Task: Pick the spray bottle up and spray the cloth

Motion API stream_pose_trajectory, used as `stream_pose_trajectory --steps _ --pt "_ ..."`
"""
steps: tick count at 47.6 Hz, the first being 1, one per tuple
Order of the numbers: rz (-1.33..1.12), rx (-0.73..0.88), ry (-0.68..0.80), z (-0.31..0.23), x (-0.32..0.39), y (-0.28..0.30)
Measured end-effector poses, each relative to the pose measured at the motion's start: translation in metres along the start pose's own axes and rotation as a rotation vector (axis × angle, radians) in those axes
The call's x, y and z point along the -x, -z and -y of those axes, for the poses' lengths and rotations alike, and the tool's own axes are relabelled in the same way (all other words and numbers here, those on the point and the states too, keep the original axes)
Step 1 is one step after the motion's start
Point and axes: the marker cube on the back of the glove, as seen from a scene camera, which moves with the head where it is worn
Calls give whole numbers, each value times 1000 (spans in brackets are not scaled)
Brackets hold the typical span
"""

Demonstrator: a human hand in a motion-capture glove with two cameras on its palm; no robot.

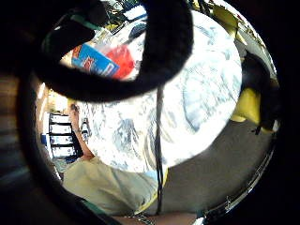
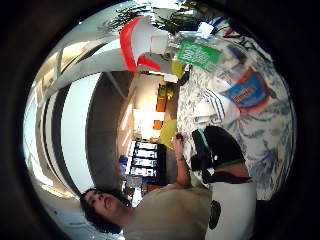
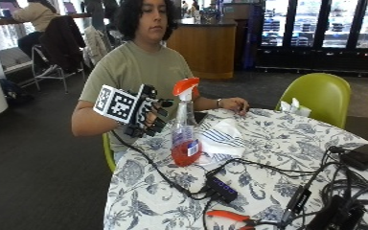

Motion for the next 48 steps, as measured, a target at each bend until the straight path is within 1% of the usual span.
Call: stream_pose_trajectory --steps 8,16,20,25,30,39,43,48 --pt "21 -82 47 41 17 -16" --pt "31 -103 59 73 25 -25" --pt "63 -170 76 87 25 -29" --pt "68 -219 95 97 27 -30" --pt "82 -331 101 108 31 -35" --pt "81 -393 167 124 35 -42" --pt "86 -369 151 128 35 -43" --pt "82 -438 163 140 33 -44"
